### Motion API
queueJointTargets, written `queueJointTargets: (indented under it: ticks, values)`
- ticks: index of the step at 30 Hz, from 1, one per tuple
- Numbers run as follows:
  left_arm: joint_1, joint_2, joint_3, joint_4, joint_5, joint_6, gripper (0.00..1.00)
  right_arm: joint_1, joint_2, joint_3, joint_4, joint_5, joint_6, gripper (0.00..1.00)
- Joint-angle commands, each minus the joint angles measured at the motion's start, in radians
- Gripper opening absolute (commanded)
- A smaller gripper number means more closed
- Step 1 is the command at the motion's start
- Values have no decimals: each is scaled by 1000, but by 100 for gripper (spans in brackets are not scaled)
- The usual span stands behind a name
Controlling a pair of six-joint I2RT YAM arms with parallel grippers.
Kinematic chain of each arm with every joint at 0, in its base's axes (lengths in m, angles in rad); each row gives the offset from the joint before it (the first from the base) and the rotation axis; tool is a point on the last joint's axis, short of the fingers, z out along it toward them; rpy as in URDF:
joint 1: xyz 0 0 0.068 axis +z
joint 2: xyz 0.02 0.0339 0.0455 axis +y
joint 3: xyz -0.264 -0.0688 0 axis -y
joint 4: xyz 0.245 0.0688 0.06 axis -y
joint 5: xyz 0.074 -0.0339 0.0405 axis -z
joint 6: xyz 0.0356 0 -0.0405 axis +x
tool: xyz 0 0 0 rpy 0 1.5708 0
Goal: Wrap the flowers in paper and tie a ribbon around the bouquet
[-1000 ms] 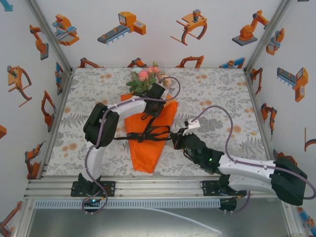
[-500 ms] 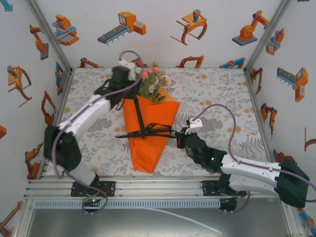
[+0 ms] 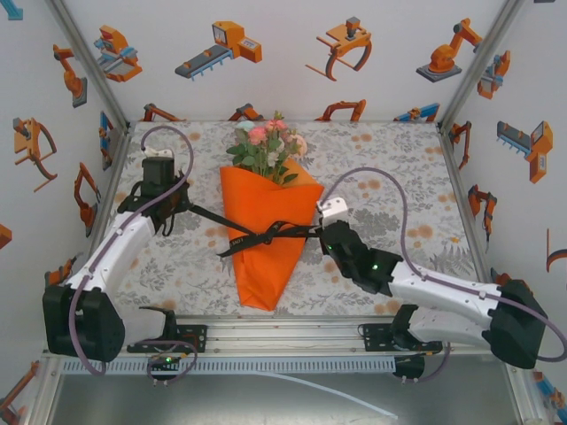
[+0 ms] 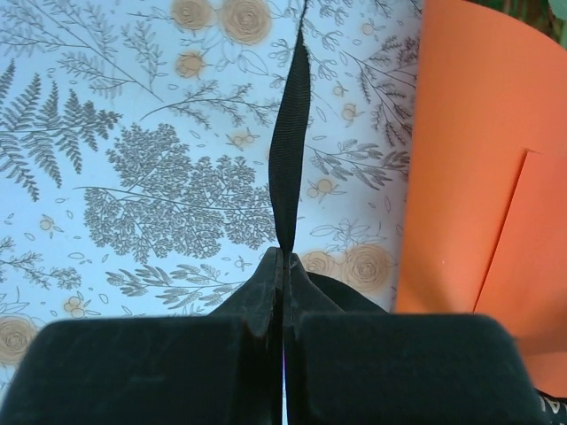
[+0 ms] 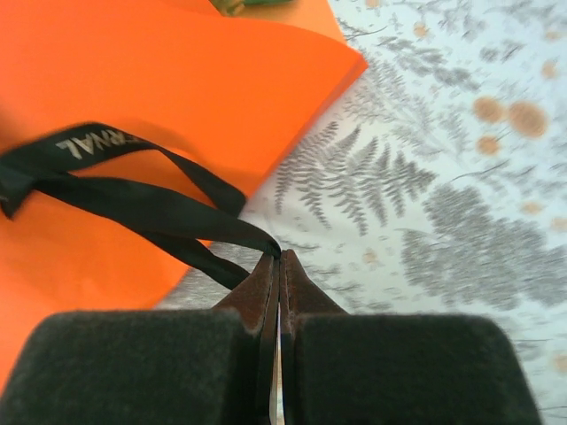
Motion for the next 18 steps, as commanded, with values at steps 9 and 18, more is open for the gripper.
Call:
queueJointTargets:
  ticks: [9,18]
  values:
    - [25,-11,-34,39,86,-39,0,-277,202,196,-97,-573,178,53]
    - [23,54,3,49,137,-45,0,-394,2,-17,48,-703,572,55]
